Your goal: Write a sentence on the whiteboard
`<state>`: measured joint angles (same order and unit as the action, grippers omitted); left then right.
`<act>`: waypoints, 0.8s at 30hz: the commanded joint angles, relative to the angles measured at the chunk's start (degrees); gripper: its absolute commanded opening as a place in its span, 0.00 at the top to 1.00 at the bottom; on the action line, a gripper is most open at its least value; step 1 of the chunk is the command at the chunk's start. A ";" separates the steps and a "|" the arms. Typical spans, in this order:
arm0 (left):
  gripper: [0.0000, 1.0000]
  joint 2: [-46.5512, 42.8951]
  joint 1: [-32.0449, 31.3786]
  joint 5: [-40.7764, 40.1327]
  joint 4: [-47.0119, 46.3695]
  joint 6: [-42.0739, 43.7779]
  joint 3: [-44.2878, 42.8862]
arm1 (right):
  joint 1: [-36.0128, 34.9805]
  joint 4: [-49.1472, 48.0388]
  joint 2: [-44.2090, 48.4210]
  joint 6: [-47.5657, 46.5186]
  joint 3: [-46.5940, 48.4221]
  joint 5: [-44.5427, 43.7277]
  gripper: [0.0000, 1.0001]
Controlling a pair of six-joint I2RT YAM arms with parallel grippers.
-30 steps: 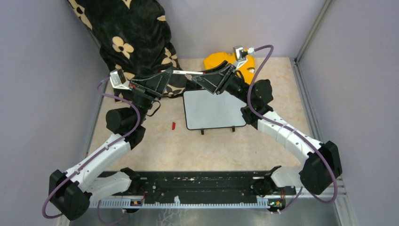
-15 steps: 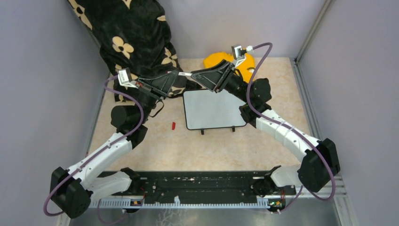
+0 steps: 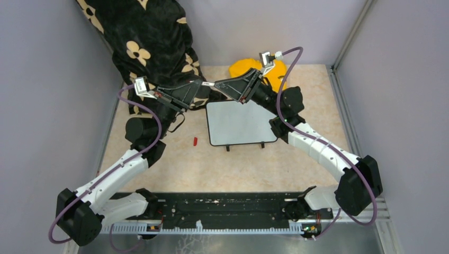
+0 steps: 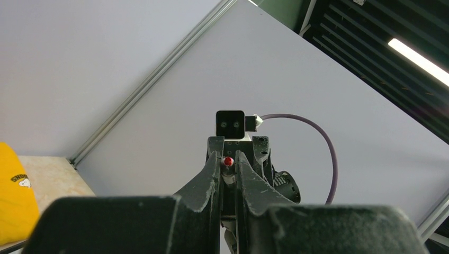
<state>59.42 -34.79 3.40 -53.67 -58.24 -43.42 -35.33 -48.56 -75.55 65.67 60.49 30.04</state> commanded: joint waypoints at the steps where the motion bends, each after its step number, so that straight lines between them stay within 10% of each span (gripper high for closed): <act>1: 1.00 0.26 -0.21 0.51 3.13 1.46 -1.73 | 0.28 -2.04 0.76 -0.06 2.99 0.20 0.67; 24: 1.00 0.98 -0.21 3.01 5.71 1.22 -2.66 | 0.28 0.57 1.45 -1.20 2.37 -0.68 0.63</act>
<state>59.94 -34.79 4.80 -49.60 -57.41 -44.56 -35.33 -44.91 -75.55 64.97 60.49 29.41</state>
